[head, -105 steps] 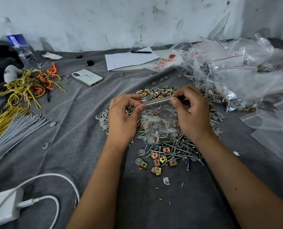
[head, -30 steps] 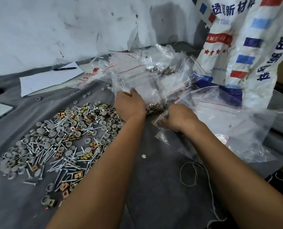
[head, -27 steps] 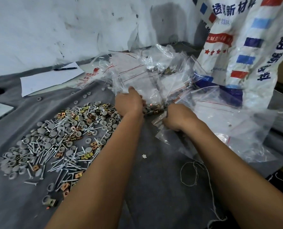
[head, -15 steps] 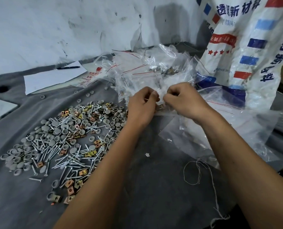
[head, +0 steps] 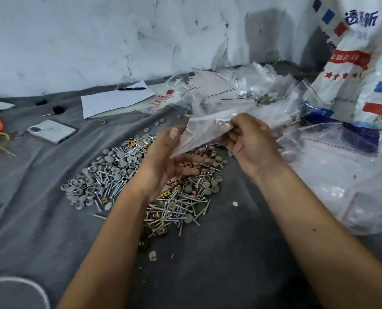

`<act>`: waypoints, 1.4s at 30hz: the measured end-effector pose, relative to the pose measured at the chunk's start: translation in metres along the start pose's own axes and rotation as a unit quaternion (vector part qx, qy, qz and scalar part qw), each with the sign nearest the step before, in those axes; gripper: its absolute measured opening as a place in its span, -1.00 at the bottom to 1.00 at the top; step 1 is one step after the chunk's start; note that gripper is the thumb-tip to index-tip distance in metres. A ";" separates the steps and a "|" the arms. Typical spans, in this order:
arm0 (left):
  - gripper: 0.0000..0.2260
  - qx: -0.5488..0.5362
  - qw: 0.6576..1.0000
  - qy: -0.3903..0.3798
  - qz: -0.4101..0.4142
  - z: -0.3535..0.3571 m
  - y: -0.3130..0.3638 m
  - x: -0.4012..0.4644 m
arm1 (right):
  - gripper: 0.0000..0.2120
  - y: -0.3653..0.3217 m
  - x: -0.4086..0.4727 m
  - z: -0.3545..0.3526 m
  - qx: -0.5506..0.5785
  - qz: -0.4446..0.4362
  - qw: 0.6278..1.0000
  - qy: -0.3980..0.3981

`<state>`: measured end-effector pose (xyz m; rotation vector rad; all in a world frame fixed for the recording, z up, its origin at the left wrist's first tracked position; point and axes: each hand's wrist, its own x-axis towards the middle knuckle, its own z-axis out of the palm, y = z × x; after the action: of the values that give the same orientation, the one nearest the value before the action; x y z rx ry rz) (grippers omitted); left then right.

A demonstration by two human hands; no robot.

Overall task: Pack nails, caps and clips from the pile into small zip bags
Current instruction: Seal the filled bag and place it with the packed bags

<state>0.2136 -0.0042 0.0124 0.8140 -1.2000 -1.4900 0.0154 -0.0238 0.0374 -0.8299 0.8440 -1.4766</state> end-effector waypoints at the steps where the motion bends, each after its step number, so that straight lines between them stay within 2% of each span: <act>1: -0.34 0.006 1.000 0.011 0.011 -0.009 0.001 -0.008 | -0.79 0.007 -0.001 0.008 -0.022 0.013 0.999 0.027; 2: -0.33 0.033 0.999 0.024 0.028 -0.020 0.003 -0.017 | -0.80 0.015 -0.002 0.019 -0.051 0.027 0.997 0.051; 4: -0.32 0.174 0.981 0.036 0.074 -0.034 0.010 -0.034 | -0.82 0.030 -0.003 0.038 -0.087 0.052 0.991 0.088; 5: -0.32 0.272 0.956 0.041 0.101 -0.039 0.014 -0.042 | -0.82 0.037 -0.003 0.047 -0.090 0.059 0.988 0.106; 7: -0.43 0.432 0.881 0.078 0.175 -0.047 0.015 -0.051 | -0.87 0.050 -0.004 0.066 -0.089 0.068 0.986 0.127; 9: -0.75 0.472 0.832 0.139 0.255 -0.054 0.013 -0.056 | -0.92 0.060 -0.006 0.085 -0.098 0.075 0.985 0.121; 11: -0.93 0.453 0.821 0.204 0.282 -0.064 0.013 -0.061 | -0.90 0.065 -0.008 0.100 -0.102 0.084 0.986 0.102; 14: -0.93 0.471 0.796 0.252 0.286 -0.082 0.014 -0.069 | -0.86 0.068 -0.008 0.118 -0.101 0.097 0.986 0.092; 15: -0.84 0.504 0.778 0.238 0.289 -0.083 0.012 -0.072 | -0.88 0.068 -0.007 0.122 -0.081 0.108 0.987 0.091; 17: -0.53 0.575 0.749 0.182 0.274 -0.080 0.004 -0.074 | -0.98 0.065 -0.007 0.130 -0.010 0.140 0.987 0.073; 19: -0.31 0.604 0.742 0.162 0.244 -0.076 -0.004 -0.073 | -0.84 0.062 -0.006 0.133 0.025 0.172 0.984 0.051; 20: -0.30 0.603 0.740 0.169 0.245 -0.075 -0.006 -0.071 | -0.75 0.063 -0.005 0.134 0.037 0.177 0.982 0.049; 22: -0.54 0.576 0.733 0.197 0.304 -0.077 -0.011 -0.066 | -0.67 0.063 -0.001 0.132 0.066 0.173 0.981 0.055; 24: -0.86 0.540 0.725 0.225 0.363 -0.081 -0.015 -0.063 | -0.73 0.063 0.002 0.129 0.072 0.167 0.981 0.063; 26: -0.94 0.520 0.734 0.247 0.361 -0.085 -0.017 -0.063 | -0.91 0.063 0.002 0.124 0.083 0.155 0.982 0.063; 28: -0.93 0.492 0.747 0.287 0.342 -0.086 -0.018 -0.063 | -0.91 0.066 -0.002 0.117 0.084 0.130 0.987 0.033; 29: -0.91 0.468 0.755 0.316 0.333 -0.085 -0.017 -0.063 | -0.86 0.069 -0.005 0.113 0.054 0.109 0.993 0.001; 31: -0.85 0.411 0.770 0.369 0.320 -0.081 -0.015 -0.064 | -0.77 0.079 -0.014 0.105 -0.081 0.035 0.994 -0.061; 33: -0.79 0.388 0.779 0.378 0.314 -0.078 -0.015 -0.063 | -0.72 0.091 -0.021 0.097 -0.223 -0.051 0.967 -0.111; 35: -0.80 0.403 0.787 0.351 0.307 -0.076 -0.017 -0.064 | -0.69 0.100 -0.026 0.093 -0.302 -0.115 0.934 -0.153; 37: -0.82 0.425 0.788 0.332 0.298 -0.075 -0.018 -0.064 | -0.66 0.105 -0.030 0.091 -0.330 -0.162 0.912 -0.184; 39: -0.83 0.444 0.778 0.334 0.294 -0.073 -0.018 -0.063 | -0.66 0.107 -0.031 0.092 -0.336 -0.179 0.906 -0.187; 42: -0.81 0.460 0.769 0.337 0.290 -0.072 -0.017 -0.062 | -0.79 0.113 -0.029 0.093 -0.337 -0.165 0.911 -0.170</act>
<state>0.2912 0.0358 -0.0297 1.2996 -1.3867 0.0344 0.1529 -0.0048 -0.0172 -1.7670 0.9877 -1.2602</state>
